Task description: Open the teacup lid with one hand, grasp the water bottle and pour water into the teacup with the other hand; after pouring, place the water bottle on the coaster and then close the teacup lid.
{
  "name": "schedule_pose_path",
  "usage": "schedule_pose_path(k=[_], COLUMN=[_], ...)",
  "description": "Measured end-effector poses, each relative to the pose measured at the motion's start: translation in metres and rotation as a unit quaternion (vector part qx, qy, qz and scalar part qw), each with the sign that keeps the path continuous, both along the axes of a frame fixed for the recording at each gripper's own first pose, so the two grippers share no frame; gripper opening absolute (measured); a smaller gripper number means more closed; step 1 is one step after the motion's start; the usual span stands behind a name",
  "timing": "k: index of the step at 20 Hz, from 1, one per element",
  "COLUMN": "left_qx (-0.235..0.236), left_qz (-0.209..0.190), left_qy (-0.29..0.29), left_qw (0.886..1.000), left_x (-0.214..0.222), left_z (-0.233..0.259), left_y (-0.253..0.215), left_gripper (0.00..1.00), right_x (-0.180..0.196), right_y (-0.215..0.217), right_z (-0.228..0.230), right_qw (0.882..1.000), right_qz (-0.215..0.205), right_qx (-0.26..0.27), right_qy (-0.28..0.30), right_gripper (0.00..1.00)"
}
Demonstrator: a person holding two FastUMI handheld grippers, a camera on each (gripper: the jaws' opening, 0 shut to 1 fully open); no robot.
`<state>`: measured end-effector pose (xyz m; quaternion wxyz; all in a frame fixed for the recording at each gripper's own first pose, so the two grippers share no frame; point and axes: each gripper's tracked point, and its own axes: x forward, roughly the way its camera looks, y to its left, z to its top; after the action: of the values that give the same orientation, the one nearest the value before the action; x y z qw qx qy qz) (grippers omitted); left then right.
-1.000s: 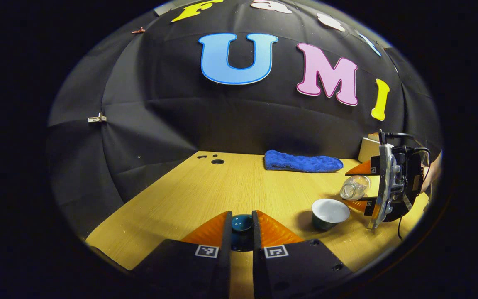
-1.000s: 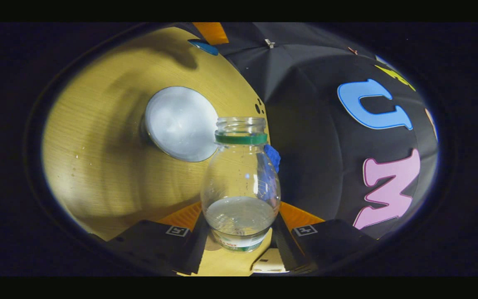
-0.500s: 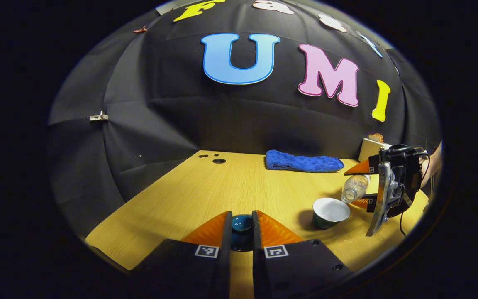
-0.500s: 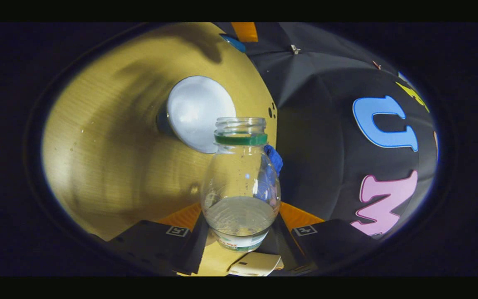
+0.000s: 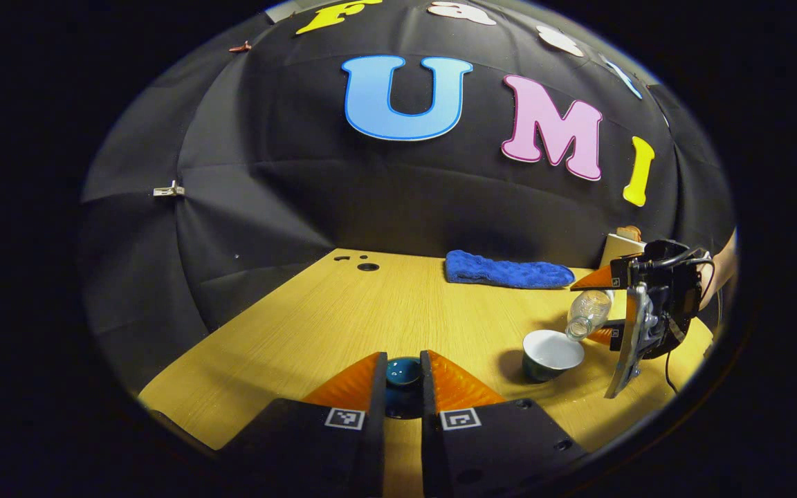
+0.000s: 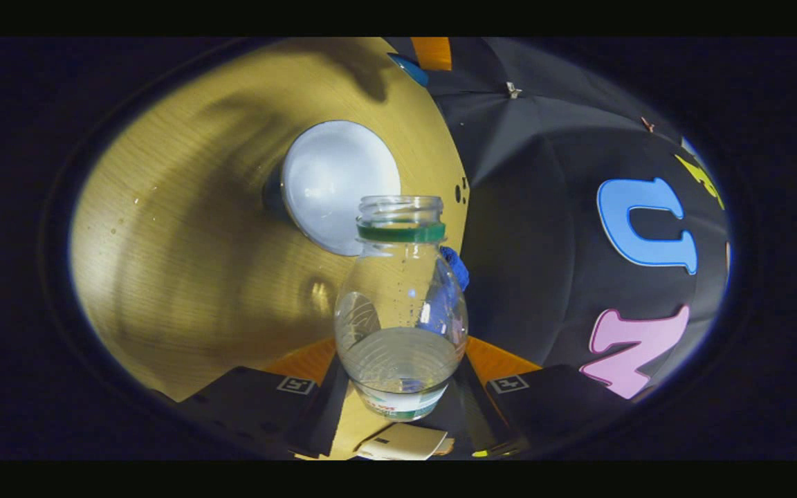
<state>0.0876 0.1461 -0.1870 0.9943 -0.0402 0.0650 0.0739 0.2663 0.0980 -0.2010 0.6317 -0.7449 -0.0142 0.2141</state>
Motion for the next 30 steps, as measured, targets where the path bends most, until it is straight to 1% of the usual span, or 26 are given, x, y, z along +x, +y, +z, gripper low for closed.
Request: schedule_pose_path(k=[1, 5, 6, 7, 13, 14, 15, 25, 30], left_qx=[0.0, -0.002, -0.004, -0.007, -0.006, -0.005, -0.005, -0.01, -0.004], left_qz=[0.0, 0.001, 0.001, 0.001, -0.002, -0.002, -0.001, 0.008, 0.004], left_qy=[-0.002, -0.002, -0.002, -0.001, 0.0, 0.0, 0.0, 0.002, -0.004], left_qw=[1.0, 1.0, 1.0, 1.0, 1.0, 1.0, 1.0, 1.0, 1.0], left_x=[0.0, 0.001, 0.001, 0.001, 0.002, 0.002, 0.002, 0.002, -0.002], left_z=[0.0, -0.001, -0.001, -0.002, -0.004, -0.004, -0.004, -0.006, 0.001], left_y=[0.001, 0.002, 0.002, 0.002, 0.001, 0.002, 0.003, 0.013, 0.012], left_gripper=[0.25, 0.25, 0.29, 0.25, 0.25, 0.22, 0.26, 0.25, 0.25], right_x=[0.001, 0.003, 0.005, 0.006, 0.01, 0.009, 0.008, 0.01, 0.015], right_y=[0.001, -0.001, -0.001, -0.002, -0.001, -0.001, -0.001, 0.004, 0.011], right_z=[0.0, -0.001, 0.0, 0.0, 0.0, -0.001, -0.001, 0.005, 0.009], right_qw=[1.0, 0.999, 0.999, 0.999, 0.999, 0.999, 0.998, 0.996, 0.993], right_qz=[0.002, 0.013, 0.014, 0.014, 0.02, 0.023, 0.026, 0.043, 0.051], right_qx=[-0.006, -0.028, -0.029, -0.032, -0.04, -0.043, -0.046, -0.076, -0.096], right_qy=[-0.002, -0.008, -0.009, -0.01, -0.016, -0.019, -0.022, -0.035, -0.038], right_gripper=[0.76, 0.75, 0.76, 0.76, 0.76, 0.75, 0.76, 0.75, 0.75])
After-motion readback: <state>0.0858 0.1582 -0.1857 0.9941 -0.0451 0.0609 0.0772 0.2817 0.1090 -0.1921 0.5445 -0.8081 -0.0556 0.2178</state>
